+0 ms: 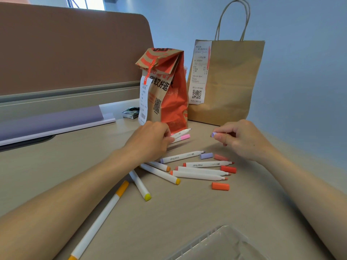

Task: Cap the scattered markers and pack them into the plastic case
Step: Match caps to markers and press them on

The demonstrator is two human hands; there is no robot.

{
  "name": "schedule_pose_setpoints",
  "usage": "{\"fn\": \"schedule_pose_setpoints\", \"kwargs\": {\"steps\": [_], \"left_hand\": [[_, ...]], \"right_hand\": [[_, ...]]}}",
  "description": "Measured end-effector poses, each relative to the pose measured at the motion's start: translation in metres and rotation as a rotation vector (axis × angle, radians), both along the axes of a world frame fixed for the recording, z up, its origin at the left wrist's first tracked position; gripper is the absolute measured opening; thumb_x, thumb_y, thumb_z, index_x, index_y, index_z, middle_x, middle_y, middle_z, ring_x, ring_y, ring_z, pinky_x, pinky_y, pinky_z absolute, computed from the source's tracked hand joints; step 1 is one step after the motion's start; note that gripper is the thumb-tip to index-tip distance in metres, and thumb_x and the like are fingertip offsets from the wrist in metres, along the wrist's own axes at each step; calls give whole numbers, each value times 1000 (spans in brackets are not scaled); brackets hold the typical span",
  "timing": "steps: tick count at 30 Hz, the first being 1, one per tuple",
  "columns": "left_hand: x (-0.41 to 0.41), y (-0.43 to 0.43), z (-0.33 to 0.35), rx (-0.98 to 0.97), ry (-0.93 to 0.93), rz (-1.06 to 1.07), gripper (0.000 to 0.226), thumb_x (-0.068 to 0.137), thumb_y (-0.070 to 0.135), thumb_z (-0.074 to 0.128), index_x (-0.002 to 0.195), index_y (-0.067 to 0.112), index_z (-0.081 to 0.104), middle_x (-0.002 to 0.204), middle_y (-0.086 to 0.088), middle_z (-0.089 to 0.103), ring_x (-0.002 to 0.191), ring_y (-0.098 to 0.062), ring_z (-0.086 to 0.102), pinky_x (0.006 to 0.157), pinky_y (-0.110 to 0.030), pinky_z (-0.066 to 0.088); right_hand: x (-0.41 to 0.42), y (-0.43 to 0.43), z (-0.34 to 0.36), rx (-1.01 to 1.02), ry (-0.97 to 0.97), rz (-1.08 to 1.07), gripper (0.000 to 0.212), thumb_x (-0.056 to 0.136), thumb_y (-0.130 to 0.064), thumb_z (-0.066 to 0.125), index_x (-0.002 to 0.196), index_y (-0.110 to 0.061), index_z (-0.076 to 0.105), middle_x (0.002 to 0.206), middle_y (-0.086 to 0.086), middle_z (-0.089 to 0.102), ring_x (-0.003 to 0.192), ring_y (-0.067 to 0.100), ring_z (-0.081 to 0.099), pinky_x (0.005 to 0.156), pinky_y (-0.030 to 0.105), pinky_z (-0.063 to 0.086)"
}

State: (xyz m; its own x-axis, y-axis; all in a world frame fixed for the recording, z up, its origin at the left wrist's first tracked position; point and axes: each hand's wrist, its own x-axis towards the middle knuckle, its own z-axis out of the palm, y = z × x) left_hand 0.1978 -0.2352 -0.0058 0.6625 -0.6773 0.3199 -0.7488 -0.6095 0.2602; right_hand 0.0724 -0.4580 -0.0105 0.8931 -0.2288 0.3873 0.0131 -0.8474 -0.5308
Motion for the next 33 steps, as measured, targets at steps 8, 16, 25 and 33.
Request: {"fn": "schedule_pose_setpoints", "kwargs": {"steps": [8,16,25,33], "left_hand": [[0,3,12,-226,308,-101,7,86,28,74,90,23,76,76,8,73,65,-5,68,65,-25,56],[-4,11,22,-303,822,-171,15,93,9,64,105,5,72,87,-9,77,73,-16,73,62,-20,55],[-5,13,22,-201,873,-229,12,92,7,64,98,6,75,91,-12,76,76,-20,69,75,-36,56],[-6,11,21,-177,877,-253,12,92,8,65,95,9,76,89,-10,76,74,-17,68,65,-25,55]], "right_hand": [[-3,1,2,249,-71,8,6,84,-16,76,86,-22,77,64,-15,69,59,3,61,65,21,49],[-5,4,4,345,-71,51,17,89,-10,71,101,-20,77,78,-5,75,73,13,69,75,25,57],[-8,10,8,498,-85,103,14,87,-1,69,92,-13,72,78,2,76,68,13,71,68,21,55],[-10,17,11,425,-43,155,15,84,1,71,92,-10,77,79,2,75,69,12,68,66,16,53]]}}
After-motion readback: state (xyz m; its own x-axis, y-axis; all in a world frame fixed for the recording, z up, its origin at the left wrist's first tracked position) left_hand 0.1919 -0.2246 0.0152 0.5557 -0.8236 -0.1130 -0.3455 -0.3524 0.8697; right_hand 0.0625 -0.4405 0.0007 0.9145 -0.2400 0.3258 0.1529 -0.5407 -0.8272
